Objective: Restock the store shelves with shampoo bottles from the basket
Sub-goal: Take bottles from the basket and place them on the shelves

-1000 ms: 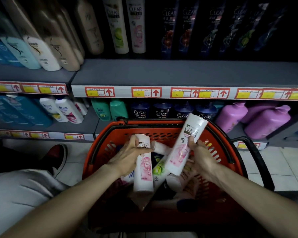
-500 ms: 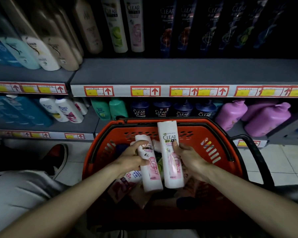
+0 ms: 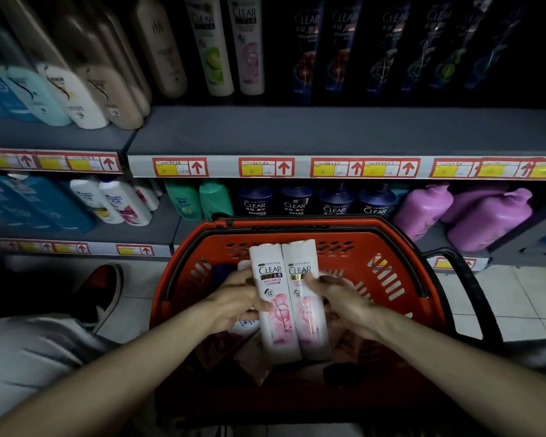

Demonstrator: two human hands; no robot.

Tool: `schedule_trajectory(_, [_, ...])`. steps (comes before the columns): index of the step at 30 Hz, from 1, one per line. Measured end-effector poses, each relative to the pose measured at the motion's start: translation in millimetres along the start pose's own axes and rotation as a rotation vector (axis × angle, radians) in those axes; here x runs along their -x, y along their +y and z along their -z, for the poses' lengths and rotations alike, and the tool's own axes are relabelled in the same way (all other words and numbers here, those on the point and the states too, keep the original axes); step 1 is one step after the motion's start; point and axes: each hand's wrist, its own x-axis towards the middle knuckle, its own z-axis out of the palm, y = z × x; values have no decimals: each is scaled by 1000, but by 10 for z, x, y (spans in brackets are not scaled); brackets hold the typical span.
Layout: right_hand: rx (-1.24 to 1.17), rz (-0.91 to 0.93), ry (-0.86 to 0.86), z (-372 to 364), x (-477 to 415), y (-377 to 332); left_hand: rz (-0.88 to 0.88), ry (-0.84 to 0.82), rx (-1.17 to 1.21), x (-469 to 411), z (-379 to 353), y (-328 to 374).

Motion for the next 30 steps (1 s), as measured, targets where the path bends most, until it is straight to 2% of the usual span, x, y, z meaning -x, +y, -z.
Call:
schedule_trajectory(2, [31,47,-51,-33,-12,19,-12,7,-10,8,-25,9])
schedule_trajectory(10, [103,110,31,-73,-50,26,-46,24,28,13,-20,8])
schedule_trajectory(14, [159,134,-16,-66,-12,-49,-43,63,25,23,-31,31])
schedule_trajectory(17, [189,122,7,-84,-2,-98,-66,46,20,41,-6,69])
schedule_trajectory(21, [392,92,16,-61,34,-167,-128,42,10,107,148,165])
schedule_trajectory(26, [376,71,16,0,82,-206,-199,99,-10,202,402,175])
schedule_trajectory(30, [470,98,6,21,102,-208,-209,128,-7,245,531,105])
